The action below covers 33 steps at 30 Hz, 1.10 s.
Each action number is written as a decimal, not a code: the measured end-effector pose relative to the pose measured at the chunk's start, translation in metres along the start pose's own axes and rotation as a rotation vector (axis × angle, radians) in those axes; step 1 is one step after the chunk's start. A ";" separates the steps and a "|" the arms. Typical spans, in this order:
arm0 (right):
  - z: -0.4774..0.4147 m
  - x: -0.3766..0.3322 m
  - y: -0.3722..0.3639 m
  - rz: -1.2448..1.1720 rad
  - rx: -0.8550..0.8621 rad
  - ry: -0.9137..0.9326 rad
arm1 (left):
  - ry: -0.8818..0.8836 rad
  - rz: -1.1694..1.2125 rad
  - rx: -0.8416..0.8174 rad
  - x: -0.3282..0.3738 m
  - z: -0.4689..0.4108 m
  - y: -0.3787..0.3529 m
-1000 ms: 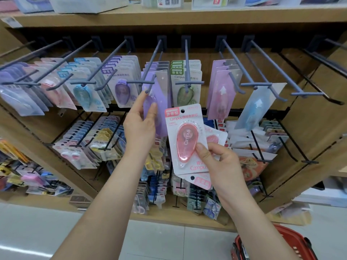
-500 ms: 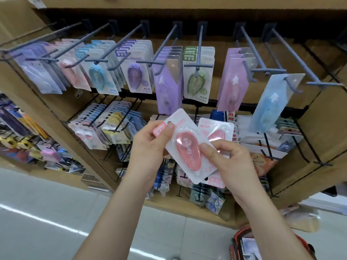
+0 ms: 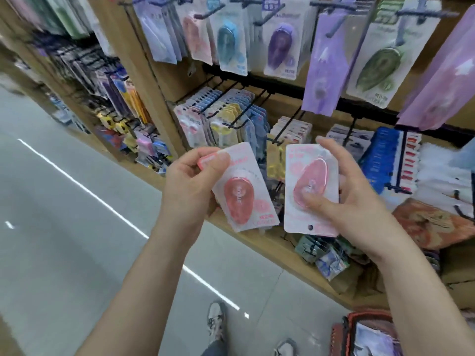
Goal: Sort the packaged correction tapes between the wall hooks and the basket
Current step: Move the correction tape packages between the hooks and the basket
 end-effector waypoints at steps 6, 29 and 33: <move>-0.041 -0.026 -0.040 0.032 -0.062 0.031 | 0.007 -0.108 -0.130 0.002 -0.017 0.051; -0.233 -0.064 -0.149 -0.613 0.439 0.086 | 0.153 -0.035 -0.257 -0.009 -0.164 0.214; -0.260 -0.060 -0.142 -0.674 0.410 0.124 | 0.138 -0.134 -0.321 -0.007 -0.194 0.213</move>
Point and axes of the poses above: each hand's wrist, its own z-axis away from the middle knuckle, its own y-axis out of the back of the hand, x = y × z, the point moved 3 cm from there along -z, towards the middle knuckle, and after that the axes turned 15 degrees about -x, right-handed, at the moved point
